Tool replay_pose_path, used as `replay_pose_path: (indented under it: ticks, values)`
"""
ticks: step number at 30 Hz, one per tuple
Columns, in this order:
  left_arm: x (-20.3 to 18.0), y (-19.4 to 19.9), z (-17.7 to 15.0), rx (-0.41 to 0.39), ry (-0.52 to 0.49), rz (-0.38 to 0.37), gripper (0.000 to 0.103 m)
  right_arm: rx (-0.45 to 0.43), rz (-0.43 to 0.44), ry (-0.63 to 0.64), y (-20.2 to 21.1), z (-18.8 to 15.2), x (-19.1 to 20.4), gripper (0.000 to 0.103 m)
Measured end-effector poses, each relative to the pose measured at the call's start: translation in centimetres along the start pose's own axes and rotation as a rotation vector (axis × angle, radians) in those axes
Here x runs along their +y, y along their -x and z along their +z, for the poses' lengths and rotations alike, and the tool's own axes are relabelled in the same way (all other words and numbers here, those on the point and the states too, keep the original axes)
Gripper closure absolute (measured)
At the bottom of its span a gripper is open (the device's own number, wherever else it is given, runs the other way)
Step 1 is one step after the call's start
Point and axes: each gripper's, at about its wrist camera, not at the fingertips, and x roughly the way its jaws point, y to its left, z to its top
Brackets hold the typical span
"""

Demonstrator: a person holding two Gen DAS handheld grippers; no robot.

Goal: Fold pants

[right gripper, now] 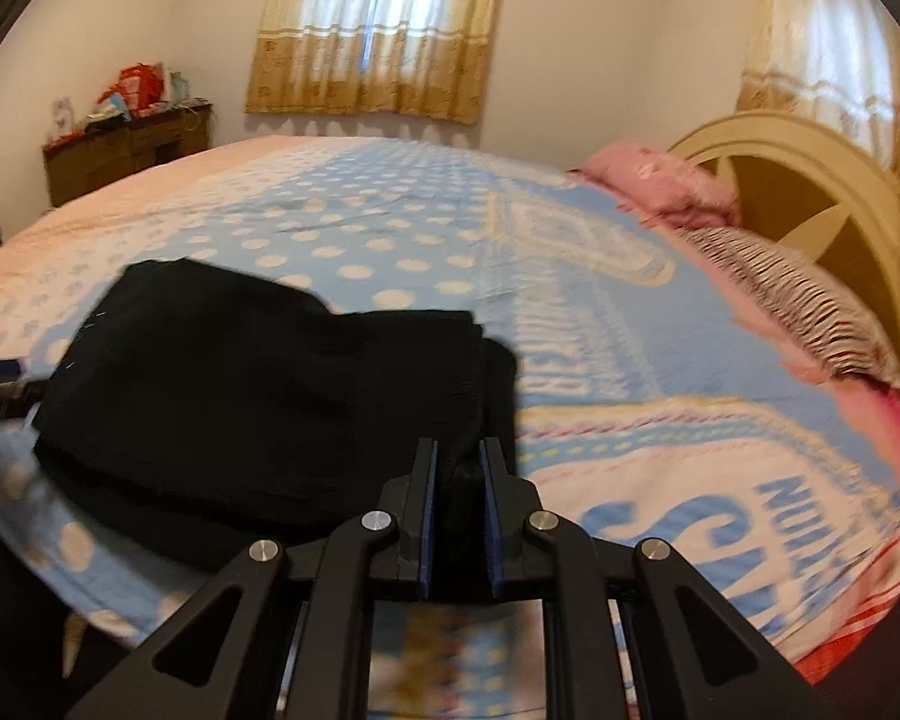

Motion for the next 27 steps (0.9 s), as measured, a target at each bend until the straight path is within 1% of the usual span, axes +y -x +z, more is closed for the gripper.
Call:
replay_pose_path:
  ticks: [1, 2, 3, 6, 8, 10, 11, 13, 14, 16, 17, 19, 21, 23, 24, 26, 27]
  values:
    - [-0.8, 0.3, -0.6, -0.017, -0.036, 0.033, 0.011, 0.009, -0.007, 0.005, -0.4, -0.2, -0.3, 0.089]
    - [-1.3, 0.6, -1.1, -0.027, -0.058, 0.049, 0.012, 0.034, -0.012, 0.017, -1.2, -0.7, -0.4, 0.089]
    - [-1.6, 0.8, -1.6, -0.032, -0.062, 0.045, 0.012, 0.048, -0.009, 0.025, -1.8, -1.3, -0.3, 0.089]
    - [-1.6, 1.4, -2.1, -0.030, -0.038, 0.027, 0.014, 0.007, -0.007, 0.042, -1.6, -1.7, -0.1, 0.089]
    - [-1.6, 1.6, -2.2, -0.025, -0.042, 0.026, 0.015, 0.008, 0.013, 0.019, -1.6, -1.5, -0.5, 0.087]
    - [-1.4, 1.9, -2.2, -0.019, -0.048, 0.017, 0.015, 0.012, 0.065, -0.039, -1.4, -1.4, -1.6, 0.084]
    - [-1.2, 2.1, -2.1, -0.015, -0.048, 0.018, 0.016, 0.017, 0.100, -0.091, -1.1, -1.4, -2.5, 0.079]
    - [-0.6, 2.6, -1.8, -0.023, -0.035, 0.037, 0.016, 0.013, 0.142, -0.197, -0.4, -1.4, -4.2, 0.073]
    - [-0.1, 3.0, -1.4, -0.038, -0.024, 0.053, 0.016, -0.008, 0.151, -0.265, 0.3, -1.2, -5.3, 0.073]
    - [0.7, 3.7, -0.3, -0.074, -0.006, 0.072, 0.014, -0.074, 0.139, -0.351, 1.6, -0.6, -6.6, 0.073]
    - [0.9, 4.2, 0.4, -0.098, 0.000, 0.071, 0.014, -0.109, 0.155, -0.378, 2.1, 0.0, -7.1, 0.073]
    - [0.7, 4.8, 2.0, -0.134, 0.000, 0.061, 0.014, -0.130, 0.190, -0.388, 1.9, 1.7, -7.1, 0.073]
    - [-0.3, 5.0, 3.8, -0.168, -0.020, 0.057, 0.014, -0.123, 0.242, -0.360, 0.7, 3.4, -6.0, 0.073]
    - [-2.0, 4.8, 5.3, -0.190, -0.042, 0.046, 0.014, -0.094, 0.270, -0.287, -1.3, 4.9, -4.0, 0.073]
    - [-2.7, 4.4, 5.9, -0.188, -0.049, 0.042, 0.014, -0.071, 0.275, -0.264, -2.3, 5.2, -3.2, 0.073]
    - [-4.3, 2.9, 6.9, -0.154, -0.052, 0.038, 0.014, -0.007, 0.289, -0.257, -5.2, 5.3, -1.8, 0.073]
    - [-4.9, 1.9, 7.2, -0.125, -0.047, 0.037, 0.014, 0.033, 0.250, -0.251, -6.9, 5.0, -1.4, 0.073]
